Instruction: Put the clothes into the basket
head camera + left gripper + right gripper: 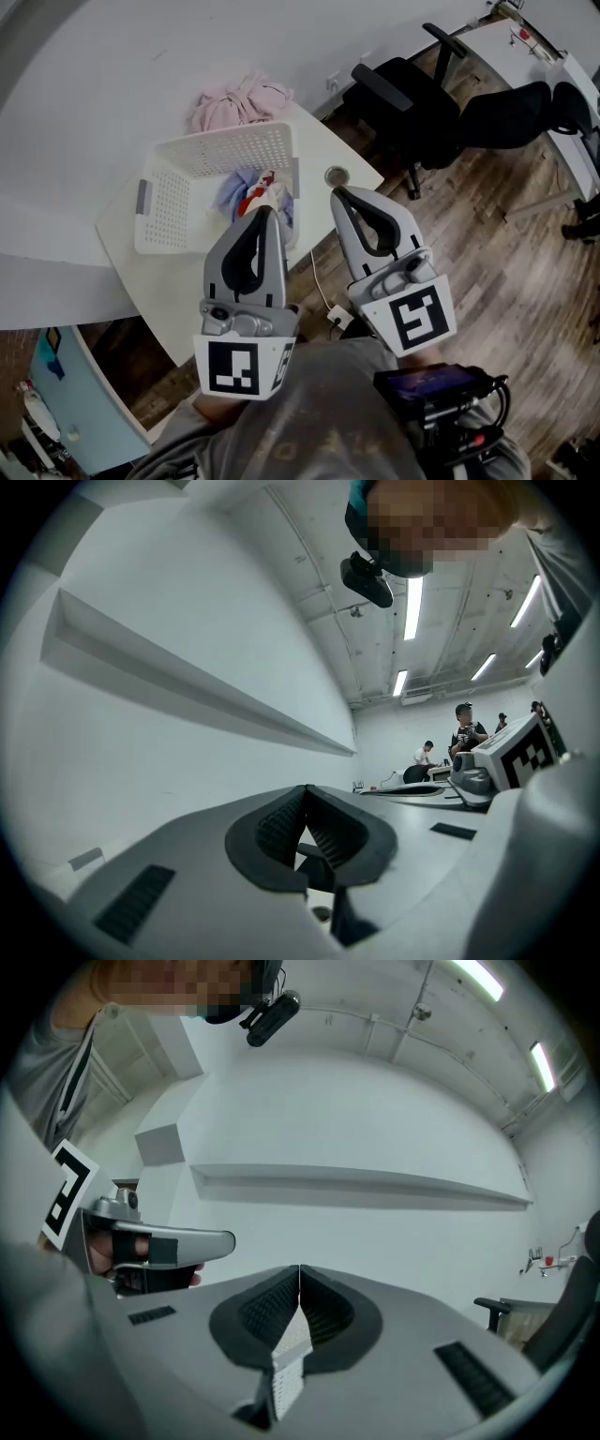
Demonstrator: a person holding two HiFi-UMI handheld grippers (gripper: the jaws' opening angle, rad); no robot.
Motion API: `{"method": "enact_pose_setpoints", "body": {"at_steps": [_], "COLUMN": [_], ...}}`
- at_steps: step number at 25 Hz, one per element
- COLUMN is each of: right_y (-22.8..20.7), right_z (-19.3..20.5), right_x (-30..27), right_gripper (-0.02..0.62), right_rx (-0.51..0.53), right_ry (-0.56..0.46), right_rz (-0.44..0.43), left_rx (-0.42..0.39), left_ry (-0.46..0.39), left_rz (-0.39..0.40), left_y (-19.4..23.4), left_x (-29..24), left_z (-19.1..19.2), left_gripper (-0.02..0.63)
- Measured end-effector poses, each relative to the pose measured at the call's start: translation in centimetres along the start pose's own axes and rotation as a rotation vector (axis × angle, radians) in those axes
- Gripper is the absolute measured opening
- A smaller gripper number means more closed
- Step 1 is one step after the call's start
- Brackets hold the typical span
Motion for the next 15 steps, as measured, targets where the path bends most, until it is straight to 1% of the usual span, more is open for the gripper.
{"method": "enact_pose_setpoints", "body": {"at_steps": [4, 9, 15], "right_y": [-2.0, -4.7, -8.1], "right_z": [0.7, 1.0, 0.8], "right_x": [0.9, 1.2, 0.9], "right_gripper": [0.008, 0.008, 0.008], "right_rx": [-0.008, -0.006, 0.009], "right_ry": [0.014, 0.023, 0.009], "right_rz": [0.011, 0.002, -0.039], "left_rx": [0.011, 0.019, 0.009], "left_ry": [0.013, 0.014, 0.009], "left_rz": [0.022, 0.028, 0.000], "left_y": [-2.1, -4.2, -6.2], "left_x": [-1.6, -3.8, -6.6], "left_z": [0.6, 1.1, 1.3], "left_gripper": [0.008, 0.008, 0.008]}}
Point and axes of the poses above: the fingertips, and each gripper's own axes: x backward along the fingers, y to its left, z out of its underside, the point moved 6 cm from there along x, backward along the fingers
